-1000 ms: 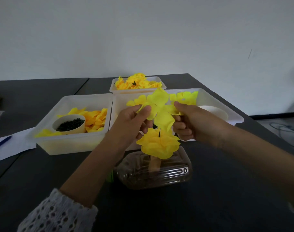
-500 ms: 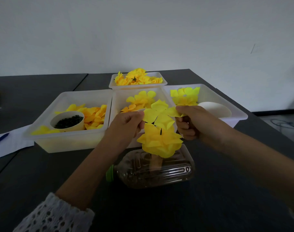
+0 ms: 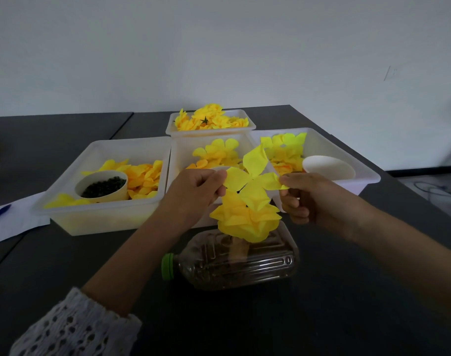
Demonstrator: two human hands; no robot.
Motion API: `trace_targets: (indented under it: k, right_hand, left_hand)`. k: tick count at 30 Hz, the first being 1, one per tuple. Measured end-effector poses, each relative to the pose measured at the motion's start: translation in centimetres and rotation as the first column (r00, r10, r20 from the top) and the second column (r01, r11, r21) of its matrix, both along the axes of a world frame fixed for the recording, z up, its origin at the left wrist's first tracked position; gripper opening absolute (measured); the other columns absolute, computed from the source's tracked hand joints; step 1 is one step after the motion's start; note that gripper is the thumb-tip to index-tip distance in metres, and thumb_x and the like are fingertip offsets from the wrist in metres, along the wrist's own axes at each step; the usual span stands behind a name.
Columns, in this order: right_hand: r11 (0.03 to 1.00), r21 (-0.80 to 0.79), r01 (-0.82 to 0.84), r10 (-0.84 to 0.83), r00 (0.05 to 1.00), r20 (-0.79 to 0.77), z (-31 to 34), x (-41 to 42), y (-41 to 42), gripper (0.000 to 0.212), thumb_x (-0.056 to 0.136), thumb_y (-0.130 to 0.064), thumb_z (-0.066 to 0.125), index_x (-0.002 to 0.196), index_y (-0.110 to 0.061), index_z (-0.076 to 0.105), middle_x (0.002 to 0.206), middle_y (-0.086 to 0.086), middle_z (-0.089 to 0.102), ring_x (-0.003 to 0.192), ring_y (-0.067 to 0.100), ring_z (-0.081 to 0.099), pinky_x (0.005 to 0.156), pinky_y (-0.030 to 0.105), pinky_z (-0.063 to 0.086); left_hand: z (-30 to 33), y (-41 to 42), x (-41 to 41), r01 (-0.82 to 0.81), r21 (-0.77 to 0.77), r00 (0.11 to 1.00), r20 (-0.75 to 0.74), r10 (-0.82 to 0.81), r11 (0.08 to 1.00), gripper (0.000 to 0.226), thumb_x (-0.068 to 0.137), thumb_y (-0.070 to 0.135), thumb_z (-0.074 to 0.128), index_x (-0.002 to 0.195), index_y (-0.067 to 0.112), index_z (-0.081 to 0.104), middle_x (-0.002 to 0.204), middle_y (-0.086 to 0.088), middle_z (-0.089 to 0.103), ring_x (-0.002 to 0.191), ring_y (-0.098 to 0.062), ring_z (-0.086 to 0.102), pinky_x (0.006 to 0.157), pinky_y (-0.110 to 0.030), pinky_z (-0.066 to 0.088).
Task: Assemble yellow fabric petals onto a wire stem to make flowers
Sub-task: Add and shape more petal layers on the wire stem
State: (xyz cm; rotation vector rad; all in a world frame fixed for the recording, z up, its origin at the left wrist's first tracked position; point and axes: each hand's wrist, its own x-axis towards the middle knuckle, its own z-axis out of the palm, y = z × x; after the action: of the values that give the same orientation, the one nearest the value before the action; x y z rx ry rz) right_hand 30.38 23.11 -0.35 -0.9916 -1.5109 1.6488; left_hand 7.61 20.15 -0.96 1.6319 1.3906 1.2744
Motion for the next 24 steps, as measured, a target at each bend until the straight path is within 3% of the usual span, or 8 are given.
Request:
trace_targets:
  k: [4, 18, 24]
  right_hand:
    - [0.999, 0.035, -0.022, 0.023, 0.999, -0.043, 0.6, -0.1, 0.0, 0.027, 0.085, -0.029, 0.056, 0.06, -0.018, 0.058, 0.053, 0.0, 0.04, 0.042, 0.012, 0.031, 0.041, 0.021, 0.026]
    - [0.999, 0.006, 0.051, -0.051, 0.999, -0.011, 1.1, 0.2, 0.0, 0.03, 0.094, -0.023, 0.049, 0.067, -0.013, 0.054, 0.053, 0.001, 0.038, 0.042, 0.012, 0.029, 0.04, 0.022, 0.024]
    - [1.0, 0.005, 0.015, -0.016, 0.999, 0.04, 0.6, 0.0, -0.1, 0.033, 0.094, -0.024, 0.051, 0.064, -0.015, 0.059, 0.053, 0.001, 0.04, 0.041, 0.012, 0.03, 0.04, 0.021, 0.027]
  left_hand:
    - [0.4, 0.0, -0.2, -0.008, 0.015, 1.0, 0.004, 0.008, 1.0, 0.044, 0.1, 0.027, 0.049, 0.058, 0.016, 0.058, 0.039, 0.011, 0.039, 0.036, -0.002, 0.034, 0.04, -0.008, 0.029]
    - [1.2, 0.2, 0.4, -0.02, 0.012, 0.999, -0.034, 0.02, 1.0, 0.042, 0.1, 0.027, 0.05, 0.061, 0.014, 0.06, 0.037, 0.012, 0.04, 0.035, -0.002, 0.036, 0.041, -0.009, 0.029]
    - [0.6, 0.2, -0.1, -0.038, -0.062, 0.997, -0.075, 0.033, 0.997, 0.045, 0.099, 0.028, 0.051, 0.055, 0.019, 0.058, 0.038, 0.01, 0.039, 0.036, -0.003, 0.034, 0.044, -0.014, 0.028]
